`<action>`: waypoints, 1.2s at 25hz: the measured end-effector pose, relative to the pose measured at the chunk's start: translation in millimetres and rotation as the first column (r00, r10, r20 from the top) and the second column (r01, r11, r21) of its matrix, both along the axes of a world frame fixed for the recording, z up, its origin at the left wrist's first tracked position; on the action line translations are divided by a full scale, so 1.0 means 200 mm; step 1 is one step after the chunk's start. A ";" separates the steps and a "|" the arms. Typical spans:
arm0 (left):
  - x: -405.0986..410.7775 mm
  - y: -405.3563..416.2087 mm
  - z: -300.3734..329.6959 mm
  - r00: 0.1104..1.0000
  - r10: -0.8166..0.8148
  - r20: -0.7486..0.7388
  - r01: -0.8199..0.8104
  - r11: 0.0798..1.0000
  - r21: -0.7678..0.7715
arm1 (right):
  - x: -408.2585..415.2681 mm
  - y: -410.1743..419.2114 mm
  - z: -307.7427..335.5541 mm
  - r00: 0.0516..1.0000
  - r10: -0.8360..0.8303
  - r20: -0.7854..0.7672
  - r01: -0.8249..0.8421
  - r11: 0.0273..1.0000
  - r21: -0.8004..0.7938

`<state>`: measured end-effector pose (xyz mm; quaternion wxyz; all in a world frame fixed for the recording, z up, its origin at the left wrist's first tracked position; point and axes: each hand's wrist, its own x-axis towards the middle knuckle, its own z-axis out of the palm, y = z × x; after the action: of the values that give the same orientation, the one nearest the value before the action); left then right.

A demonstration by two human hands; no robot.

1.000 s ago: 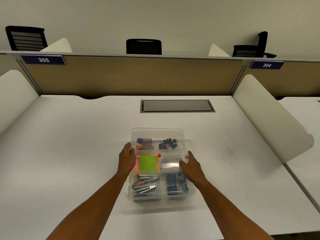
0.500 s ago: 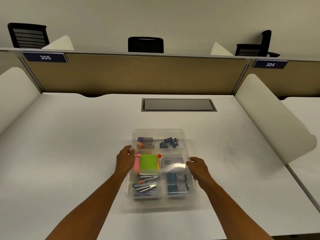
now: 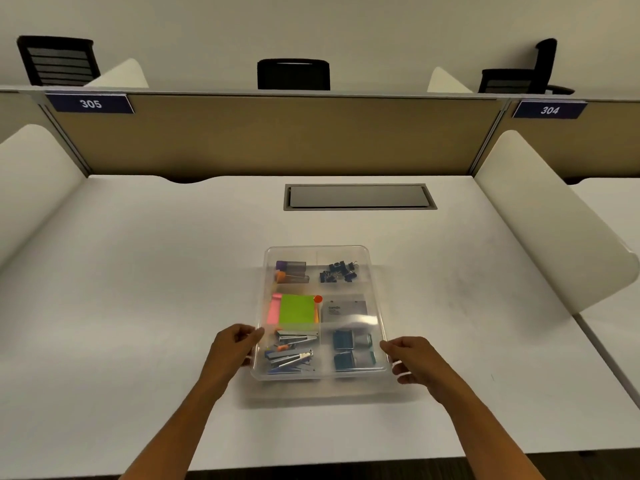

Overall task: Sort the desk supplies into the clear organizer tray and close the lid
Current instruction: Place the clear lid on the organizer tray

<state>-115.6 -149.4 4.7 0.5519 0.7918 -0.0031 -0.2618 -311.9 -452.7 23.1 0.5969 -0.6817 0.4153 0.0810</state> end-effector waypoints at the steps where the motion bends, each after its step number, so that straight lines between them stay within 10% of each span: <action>1: -0.06 0.05 0.00 0.998 -0.001 -0.055 0.000 1.000 -0.024 | -0.04 0.00 0.00 1.000 0.023 0.003 -0.023 0.999 0.025; 16: -0.22 0.14 -0.02 0.979 -0.024 -0.204 -0.001 0.993 -0.120 | -0.06 0.03 -0.04 0.992 -0.125 -0.027 0.128 0.963 0.235; 30: 0.30 -0.30 0.03 0.998 0.052 -0.018 -0.051 0.998 0.043 | 0.50 -0.13 0.06 0.999 -0.037 0.027 0.040 0.992 -0.119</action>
<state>-55.1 -209.8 11.0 0.5415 0.8006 0.0283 -0.2550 -211.0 -478.3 35.1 0.5616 -0.7090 0.4249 0.0362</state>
